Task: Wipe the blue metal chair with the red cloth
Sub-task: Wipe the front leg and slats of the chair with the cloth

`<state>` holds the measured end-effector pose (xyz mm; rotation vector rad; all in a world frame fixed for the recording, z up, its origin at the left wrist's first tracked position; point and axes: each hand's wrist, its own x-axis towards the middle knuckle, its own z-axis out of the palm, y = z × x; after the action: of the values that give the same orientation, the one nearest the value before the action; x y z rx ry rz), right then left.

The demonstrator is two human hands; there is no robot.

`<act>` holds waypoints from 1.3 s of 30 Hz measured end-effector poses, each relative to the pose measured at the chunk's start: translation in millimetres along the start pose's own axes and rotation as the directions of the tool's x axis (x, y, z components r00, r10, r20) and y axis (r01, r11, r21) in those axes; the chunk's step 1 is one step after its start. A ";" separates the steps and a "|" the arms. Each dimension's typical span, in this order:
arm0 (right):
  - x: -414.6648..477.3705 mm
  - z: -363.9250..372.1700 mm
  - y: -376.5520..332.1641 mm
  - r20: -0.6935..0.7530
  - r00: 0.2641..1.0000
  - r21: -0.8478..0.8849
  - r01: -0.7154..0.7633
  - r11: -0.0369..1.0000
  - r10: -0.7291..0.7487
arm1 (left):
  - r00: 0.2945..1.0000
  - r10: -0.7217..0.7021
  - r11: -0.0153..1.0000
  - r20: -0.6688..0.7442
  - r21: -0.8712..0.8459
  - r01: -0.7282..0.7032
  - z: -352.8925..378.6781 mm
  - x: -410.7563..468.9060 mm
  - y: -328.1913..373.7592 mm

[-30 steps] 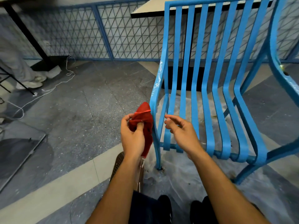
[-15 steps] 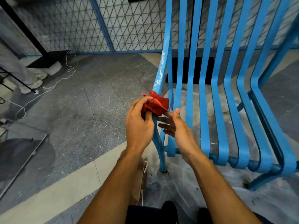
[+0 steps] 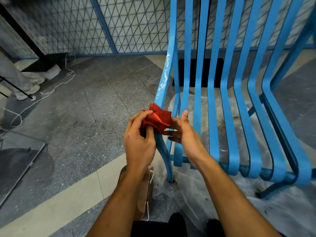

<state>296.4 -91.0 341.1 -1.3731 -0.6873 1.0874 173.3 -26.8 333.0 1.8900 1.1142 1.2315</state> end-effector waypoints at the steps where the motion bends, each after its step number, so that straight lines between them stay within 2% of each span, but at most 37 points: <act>1: 1.2 -1.5 -0.7 0.001 1.000 -0.006 -0.001 1.000 0.001 | 1.000 0.011 1.000 0.001 0.006 -0.011 1.8 3.3 0.4; 9: 4.7 -6.3 4.4 0.014 1.000 -0.033 -0.008 0.999 0.008 | 0.999 -0.009 1.000 0.050 0.011 0.008 -11.6 -16.5 -14.3; 12: 9.1 -15.3 1.8 -0.052 0.999 -0.041 -0.010 0.999 0.008 | 0.988 -0.141 0.982 0.062 -0.120 0.147 -13.0 -14.6 -15.3; 15: 13.5 -31.2 0.2 -0.161 0.986 -0.084 0.028 0.996 -0.041 | 0.946 -0.319 0.876 0.060 -0.361 0.318 -14.3 -10.3 -20.4; 17: 16.5 -42.8 1.0 -0.226 0.971 -0.118 0.045 0.992 -0.071 | 0.903 -0.424 0.751 0.070 -0.531 0.394 -14.1 -3.0 -34.0; 19: 21.5 -52.7 3.1 -0.282 0.956 -0.118 0.044 0.992 -0.076 | 0.866 -0.493 0.665 0.084 -0.605 0.438 -9.7 7.1 -46.7; 23: 36.5 -63.9 10.6 -0.328 0.943 -0.096 0.020 0.995 -0.050 | 0.831 -0.537 0.651 0.144 -0.556 0.517 9.6 28.4 -80.6; 28: 62.2 -64.4 19.0 -0.318 0.948 -0.123 -0.017 0.992 -0.023 | 0.779 -0.544 0.707 0.313 -0.328 0.626 37.9 42.3 -124.3; 30: 73.3 -66.8 23.5 -0.323 0.946 -0.142 -0.035 0.989 -0.013 | 0.767 -0.521 0.750 0.375 -0.230 0.621 49.5 49.2 -125.9; 33: 80.0 -69.6 27.7 -0.338 0.941 -0.152 -0.051 0.987 -0.004 | 0.694 -0.502 0.738 0.516 -0.163 0.655 64.6 58.8 -133.3; 35: 87.1 -72.7 32.5 -0.349 0.937 -0.158 -0.067 0.985 0.008 | 0.704 -0.488 0.761 0.516 -0.144 0.633 84.1 69.1 -146.9; 37: 92.6 -74.4 36.0 -0.354 0.935 -0.148 -0.074 0.986 0.017 | 0.698 -0.535 0.751 0.476 -0.111 0.651 106.9 83.7 -158.2; 39: 95.0 -75.6 38.5 -0.354 0.935 -0.135 -0.072 0.988 0.019 | 0.715 -0.522 0.793 0.464 -0.044 0.607 125.8 96.0 -160.3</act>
<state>393.6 -42.3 274.7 -1.6655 -0.4787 0.8070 259.3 125.6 191.2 1.4015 1.1521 0.5088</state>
